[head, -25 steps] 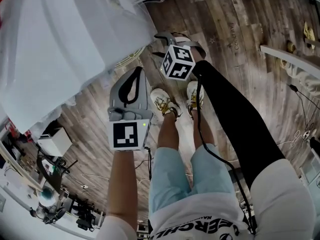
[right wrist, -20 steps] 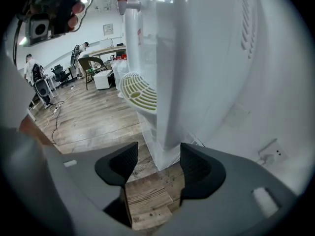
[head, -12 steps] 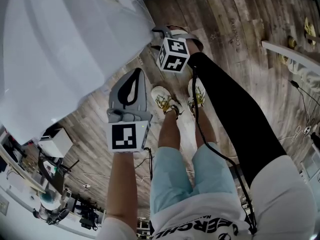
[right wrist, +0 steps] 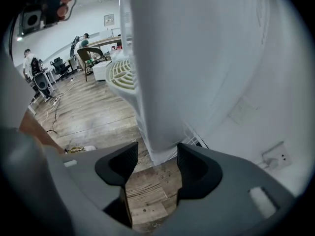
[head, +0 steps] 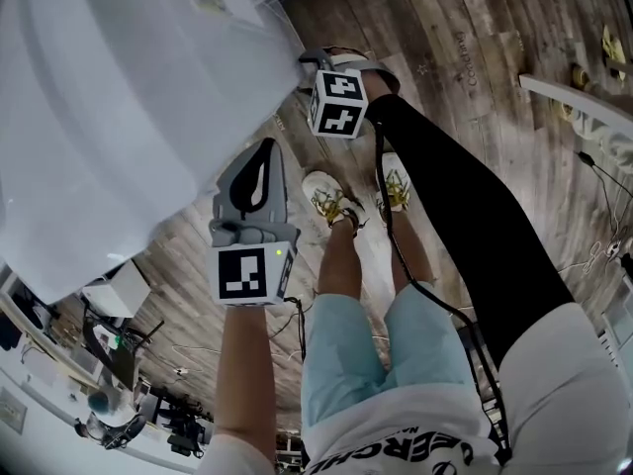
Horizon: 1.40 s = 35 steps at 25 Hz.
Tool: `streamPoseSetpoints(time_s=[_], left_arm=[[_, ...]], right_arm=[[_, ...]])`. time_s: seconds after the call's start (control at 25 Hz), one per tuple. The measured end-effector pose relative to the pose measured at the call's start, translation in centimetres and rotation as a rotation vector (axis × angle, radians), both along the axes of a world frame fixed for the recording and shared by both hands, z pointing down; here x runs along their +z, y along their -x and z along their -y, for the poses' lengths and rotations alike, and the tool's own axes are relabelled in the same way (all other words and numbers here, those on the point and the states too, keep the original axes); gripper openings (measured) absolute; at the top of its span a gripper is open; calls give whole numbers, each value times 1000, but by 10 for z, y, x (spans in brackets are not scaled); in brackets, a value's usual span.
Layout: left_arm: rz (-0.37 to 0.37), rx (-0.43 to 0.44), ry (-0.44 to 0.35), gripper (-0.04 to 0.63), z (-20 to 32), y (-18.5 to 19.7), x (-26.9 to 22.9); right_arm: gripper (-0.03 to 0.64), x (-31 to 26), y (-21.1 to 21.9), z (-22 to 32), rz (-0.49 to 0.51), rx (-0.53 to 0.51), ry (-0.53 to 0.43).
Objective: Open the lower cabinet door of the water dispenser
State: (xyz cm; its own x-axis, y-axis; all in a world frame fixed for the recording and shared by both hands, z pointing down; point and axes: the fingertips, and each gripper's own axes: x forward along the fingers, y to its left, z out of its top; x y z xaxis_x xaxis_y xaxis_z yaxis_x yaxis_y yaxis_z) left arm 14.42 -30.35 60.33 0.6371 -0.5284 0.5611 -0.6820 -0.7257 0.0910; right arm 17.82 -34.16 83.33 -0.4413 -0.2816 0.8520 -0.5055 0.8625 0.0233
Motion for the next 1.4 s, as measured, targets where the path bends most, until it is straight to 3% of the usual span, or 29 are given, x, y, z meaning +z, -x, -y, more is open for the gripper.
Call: streamPoseSetpoints(time_s=[0.4, 0.56, 0.64, 1.4], left_arm=[[-8, 5, 9, 54, 0, -5, 2], [-12, -1, 4, 54, 1, -5, 1], [-16, -10, 7, 54, 0, -4, 3], [-39, -84, -2, 54, -17, -6, 5]], right_arm=[[242, -4, 0, -17, -2, -71, -14], [238, -5, -2, -23, -13, -66, -22], [173, -6, -3, -23, -25, -62, -32], [163, -5, 5, -60, -3, -59, 13]])
